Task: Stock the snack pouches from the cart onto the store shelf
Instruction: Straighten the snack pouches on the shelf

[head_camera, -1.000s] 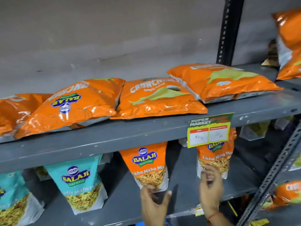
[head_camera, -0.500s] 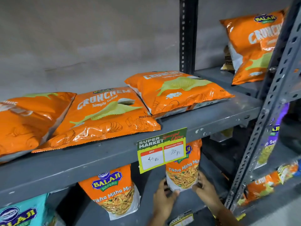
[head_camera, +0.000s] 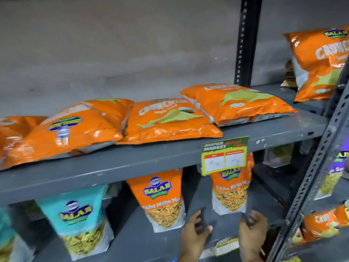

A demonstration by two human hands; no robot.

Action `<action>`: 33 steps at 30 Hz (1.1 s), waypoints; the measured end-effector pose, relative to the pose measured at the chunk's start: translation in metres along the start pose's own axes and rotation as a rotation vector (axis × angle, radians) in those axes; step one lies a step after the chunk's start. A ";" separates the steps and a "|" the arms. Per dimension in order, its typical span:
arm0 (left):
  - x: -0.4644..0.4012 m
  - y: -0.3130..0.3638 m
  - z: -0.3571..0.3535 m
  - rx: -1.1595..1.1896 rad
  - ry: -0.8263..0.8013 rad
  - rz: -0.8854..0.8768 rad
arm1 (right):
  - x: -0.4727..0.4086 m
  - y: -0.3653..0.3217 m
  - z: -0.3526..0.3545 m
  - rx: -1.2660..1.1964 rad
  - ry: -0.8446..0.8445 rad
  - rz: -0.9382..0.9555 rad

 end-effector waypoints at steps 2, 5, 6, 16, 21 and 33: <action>0.027 0.004 0.042 -0.020 0.066 -0.071 | 0.042 -0.009 0.001 -0.093 0.040 0.065; 0.077 0.006 0.118 -0.088 0.182 -0.153 | 0.118 -0.024 -0.025 -0.069 -0.080 0.187; 0.095 0.003 0.147 -0.103 0.228 -0.167 | 0.146 -0.028 -0.033 -0.123 -0.096 0.220; 0.249 0.011 0.430 -0.052 0.729 -0.144 | 0.435 -0.068 -0.189 0.147 -0.759 0.683; 0.263 -0.002 0.525 0.035 0.912 -0.082 | 0.513 -0.088 -0.264 0.302 -1.034 0.838; 0.167 -0.092 0.627 0.190 0.780 -0.002 | 0.553 -0.088 -0.450 0.340 -1.275 0.597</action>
Point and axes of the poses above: each hand's wrist, its own x-axis away from the middle knuckle, its own z-axis out of the back of the hand, y = z × x, the point moved 10 cm from there along -x, towards the middle knuckle, and after that the axes turned 15 degrees about x, right-handed, at the moved point
